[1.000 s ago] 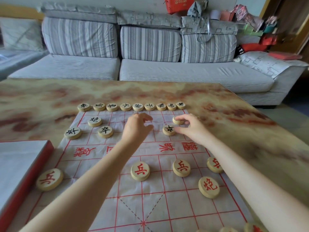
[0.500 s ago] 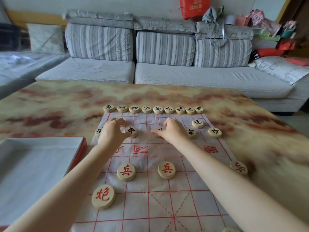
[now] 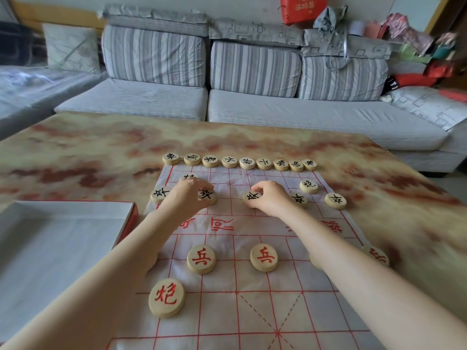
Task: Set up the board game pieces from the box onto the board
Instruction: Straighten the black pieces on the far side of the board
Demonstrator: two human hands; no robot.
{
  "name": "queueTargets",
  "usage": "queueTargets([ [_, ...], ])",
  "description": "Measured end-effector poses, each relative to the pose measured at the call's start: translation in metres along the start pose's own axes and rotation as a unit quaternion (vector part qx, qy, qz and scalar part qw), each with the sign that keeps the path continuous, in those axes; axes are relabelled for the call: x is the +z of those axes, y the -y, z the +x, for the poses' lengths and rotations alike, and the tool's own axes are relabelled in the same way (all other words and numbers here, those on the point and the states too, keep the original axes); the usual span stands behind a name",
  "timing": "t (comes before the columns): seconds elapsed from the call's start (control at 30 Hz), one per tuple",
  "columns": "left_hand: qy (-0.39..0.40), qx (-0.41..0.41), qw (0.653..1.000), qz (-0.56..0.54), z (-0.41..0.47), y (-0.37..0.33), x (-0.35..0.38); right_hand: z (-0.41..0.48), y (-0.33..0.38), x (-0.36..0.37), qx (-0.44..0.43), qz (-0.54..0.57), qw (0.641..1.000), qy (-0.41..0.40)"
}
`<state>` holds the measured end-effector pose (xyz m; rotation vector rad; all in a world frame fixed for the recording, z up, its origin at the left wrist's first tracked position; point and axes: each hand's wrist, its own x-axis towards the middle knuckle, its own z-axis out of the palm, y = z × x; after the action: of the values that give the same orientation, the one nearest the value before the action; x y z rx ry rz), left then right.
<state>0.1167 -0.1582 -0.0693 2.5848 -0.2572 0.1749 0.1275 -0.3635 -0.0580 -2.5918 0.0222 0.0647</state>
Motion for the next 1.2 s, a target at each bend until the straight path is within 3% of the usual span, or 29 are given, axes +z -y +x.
queueTargets([
  [0.1, -0.015, -0.009, 1.000, 0.022, 0.003, -0.001, 0.002, -0.001, -0.001, -0.002, 0.001, 0.034, 0.999, 0.028],
  [0.23, -0.030, -0.030, 0.998, 0.041, 0.003, -0.005, 0.006, -0.002, -0.007, -0.002, -0.023, 0.041, 0.999, 0.006],
  [0.37, -0.005, -0.001, 0.997, 0.074, 0.003, -0.001, 0.003, -0.003, -0.012, 0.001, -0.032, 0.025, 0.999, -0.015],
  [0.6, 0.043, 0.059, 0.997, 0.035, 0.005, 0.007, -0.003, -0.001, -0.012, 0.004, -0.041, 0.008, 0.999, -0.018],
  [0.73, 0.053, 0.030, 0.998, 0.031, 0.007, 0.010, -0.005, -0.002, -0.012, 0.002, -0.043, 0.018, 0.999, -0.001],
  [1.0, -0.014, -0.028, 0.994, 0.100, 0.005, -0.002, 0.003, -0.006, -0.010, 0.000, -0.042, 0.020, 0.999, 0.002],
  [1.2, -0.011, -0.031, 0.999, 0.021, 0.002, 0.005, 0.002, -0.007, -0.013, 0.002, -0.036, 0.040, 0.998, -0.007],
])
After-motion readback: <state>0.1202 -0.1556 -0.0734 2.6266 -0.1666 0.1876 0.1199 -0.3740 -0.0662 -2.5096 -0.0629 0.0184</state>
